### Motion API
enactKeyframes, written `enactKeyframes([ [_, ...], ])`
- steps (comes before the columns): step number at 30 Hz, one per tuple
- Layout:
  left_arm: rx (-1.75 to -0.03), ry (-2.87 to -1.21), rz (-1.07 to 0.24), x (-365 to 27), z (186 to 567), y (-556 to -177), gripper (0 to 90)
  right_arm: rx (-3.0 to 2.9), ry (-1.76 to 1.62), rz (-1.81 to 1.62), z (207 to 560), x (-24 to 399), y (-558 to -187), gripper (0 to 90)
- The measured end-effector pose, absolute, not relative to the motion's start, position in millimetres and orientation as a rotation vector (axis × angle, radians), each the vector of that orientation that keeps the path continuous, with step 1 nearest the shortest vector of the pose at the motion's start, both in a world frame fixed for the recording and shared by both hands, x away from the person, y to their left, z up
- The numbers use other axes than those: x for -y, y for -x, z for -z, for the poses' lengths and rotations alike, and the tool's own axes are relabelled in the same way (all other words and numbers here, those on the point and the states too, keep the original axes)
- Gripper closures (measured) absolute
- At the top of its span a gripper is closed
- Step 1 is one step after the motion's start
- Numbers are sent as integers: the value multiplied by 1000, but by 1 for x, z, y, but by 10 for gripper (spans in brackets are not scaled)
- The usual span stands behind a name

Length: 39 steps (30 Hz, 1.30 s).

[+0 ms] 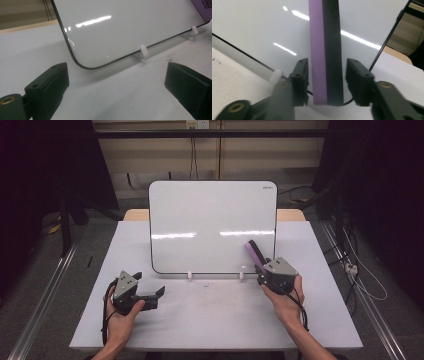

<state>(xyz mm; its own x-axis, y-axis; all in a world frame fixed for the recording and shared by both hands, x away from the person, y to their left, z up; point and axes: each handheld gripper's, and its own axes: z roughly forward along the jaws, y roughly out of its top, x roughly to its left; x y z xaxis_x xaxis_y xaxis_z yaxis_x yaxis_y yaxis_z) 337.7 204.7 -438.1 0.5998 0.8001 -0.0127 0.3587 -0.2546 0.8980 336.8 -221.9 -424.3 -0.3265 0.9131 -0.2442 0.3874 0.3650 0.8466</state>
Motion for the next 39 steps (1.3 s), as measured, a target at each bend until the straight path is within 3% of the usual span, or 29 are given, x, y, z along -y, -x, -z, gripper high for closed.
enactKeyframes([
  [2,-929,-1851,-568,-204,437,-337,54,-1870,-1143,-908,424,224,-336,468],
  [6,-924,-1836,-553,-205,435,-337,58,-1836,-1207,-1027,424,229,-337,271],
  [12,-936,-1823,-553,-206,435,-337,58,-1832,-1243,-1134,422,236,-336,123],
  [24,-943,-1831,-558,-208,435,-336,58,-1805,-1252,-1192,419,258,-320,45],
  [39,-955,-1821,-575,-209,433,-335,56,-1749,-1280,-1189,418,287,-296,46],
])
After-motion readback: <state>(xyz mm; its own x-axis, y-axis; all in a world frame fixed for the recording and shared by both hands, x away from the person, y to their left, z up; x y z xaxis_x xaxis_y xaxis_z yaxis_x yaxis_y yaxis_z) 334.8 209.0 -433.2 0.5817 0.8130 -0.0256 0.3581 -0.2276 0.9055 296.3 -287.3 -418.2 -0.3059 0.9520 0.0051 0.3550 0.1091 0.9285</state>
